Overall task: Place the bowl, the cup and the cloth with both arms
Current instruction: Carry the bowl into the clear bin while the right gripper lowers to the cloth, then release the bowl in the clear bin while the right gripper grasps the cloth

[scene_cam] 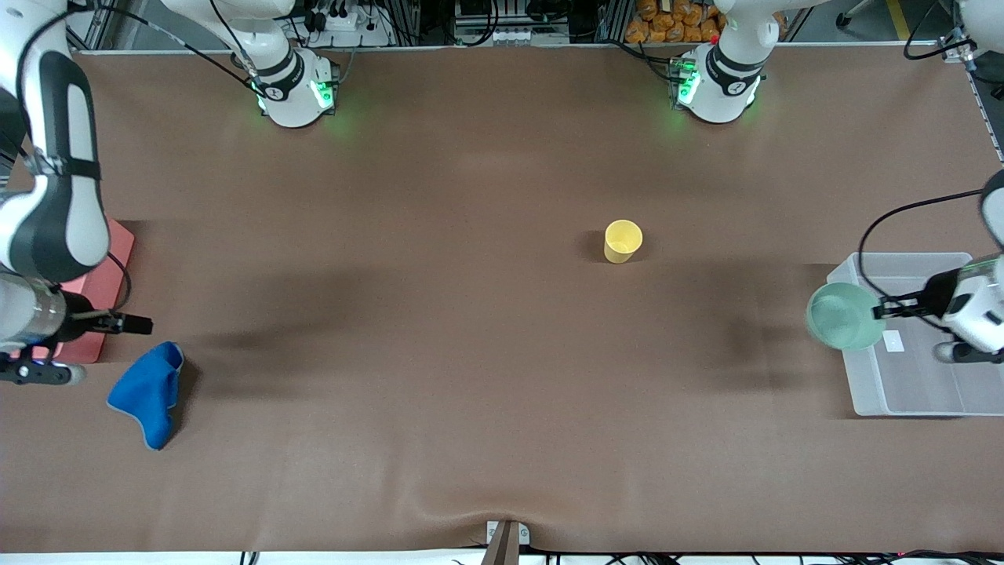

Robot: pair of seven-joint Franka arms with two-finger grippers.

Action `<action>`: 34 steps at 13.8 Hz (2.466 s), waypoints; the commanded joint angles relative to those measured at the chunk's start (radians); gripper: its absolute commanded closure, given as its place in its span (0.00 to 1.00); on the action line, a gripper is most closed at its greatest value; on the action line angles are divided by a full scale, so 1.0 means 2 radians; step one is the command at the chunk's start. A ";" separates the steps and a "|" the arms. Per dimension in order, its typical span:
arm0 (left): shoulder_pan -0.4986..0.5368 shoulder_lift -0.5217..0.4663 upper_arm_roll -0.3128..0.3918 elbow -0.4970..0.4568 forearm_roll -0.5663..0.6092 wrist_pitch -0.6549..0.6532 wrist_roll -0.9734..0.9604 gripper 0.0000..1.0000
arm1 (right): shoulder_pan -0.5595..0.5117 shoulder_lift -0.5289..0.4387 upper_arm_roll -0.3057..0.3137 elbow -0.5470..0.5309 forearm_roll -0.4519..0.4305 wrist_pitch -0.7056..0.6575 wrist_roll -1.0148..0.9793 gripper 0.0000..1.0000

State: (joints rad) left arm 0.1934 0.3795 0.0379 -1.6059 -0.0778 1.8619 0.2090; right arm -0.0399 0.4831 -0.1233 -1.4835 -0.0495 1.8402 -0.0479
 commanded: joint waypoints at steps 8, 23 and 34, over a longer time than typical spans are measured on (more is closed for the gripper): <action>0.110 0.036 -0.005 -0.001 0.019 0.033 0.141 1.00 | 0.008 0.055 0.004 0.010 -0.098 0.115 0.009 0.00; 0.152 0.088 -0.007 -0.098 0.022 0.225 0.212 1.00 | -0.005 0.103 0.006 0.002 -0.033 0.140 0.045 0.00; 0.110 0.072 -0.015 -0.025 0.020 0.168 0.188 0.00 | -0.018 0.146 0.006 0.004 -0.032 0.175 0.037 0.00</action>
State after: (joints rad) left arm 0.4567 0.5492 0.0075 -1.6973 -0.0546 2.2713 0.6391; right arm -0.0585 0.7500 -0.1192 -1.4879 -0.1252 2.1709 0.0282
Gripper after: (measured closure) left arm 0.106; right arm 0.000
